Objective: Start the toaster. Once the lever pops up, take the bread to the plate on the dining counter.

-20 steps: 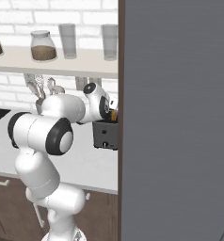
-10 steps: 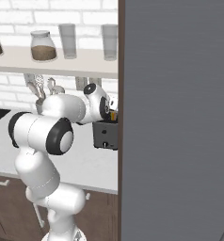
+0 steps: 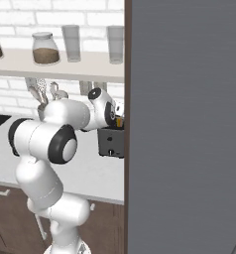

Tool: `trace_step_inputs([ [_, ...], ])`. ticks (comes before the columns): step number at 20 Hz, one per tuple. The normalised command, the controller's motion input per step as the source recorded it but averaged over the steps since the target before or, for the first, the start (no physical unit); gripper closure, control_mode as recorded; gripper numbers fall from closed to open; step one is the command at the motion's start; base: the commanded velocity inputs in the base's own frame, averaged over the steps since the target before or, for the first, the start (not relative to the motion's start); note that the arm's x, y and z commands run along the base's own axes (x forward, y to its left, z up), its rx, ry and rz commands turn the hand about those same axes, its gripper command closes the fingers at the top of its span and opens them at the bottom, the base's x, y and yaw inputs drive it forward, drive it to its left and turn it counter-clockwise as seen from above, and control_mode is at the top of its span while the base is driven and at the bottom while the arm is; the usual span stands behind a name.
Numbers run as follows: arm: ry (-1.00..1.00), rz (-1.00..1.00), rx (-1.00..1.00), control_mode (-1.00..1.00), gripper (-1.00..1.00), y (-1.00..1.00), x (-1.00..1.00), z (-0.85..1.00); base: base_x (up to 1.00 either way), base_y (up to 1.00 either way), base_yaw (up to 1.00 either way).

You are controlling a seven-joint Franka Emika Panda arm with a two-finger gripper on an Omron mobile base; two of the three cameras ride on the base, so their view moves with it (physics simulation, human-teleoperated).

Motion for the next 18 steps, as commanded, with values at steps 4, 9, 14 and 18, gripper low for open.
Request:
trace_step_inputs([
  [4, -0.02, 0.02, 0.0, -1.0, 1.0, 0.0, -0.11, 0.35, 0.0, 0.0, 0.0],
  [9, 0.0, 0.0, 0.0, -1.0, 1.0, 0.0, -0.05, 0.42, 0.0, 0.0, 0.0],
  [14, 0.0, 0.0, 0.0, -1.0, 1.0, 0.0, -0.11, 0.43, 0.0, 0.0, 0.0],
  [18, -0.03, 0.0, 0.0, -1.0, 1.0, 0.0, -0.25, 0.31, 0.0, 0.0, 0.0],
])
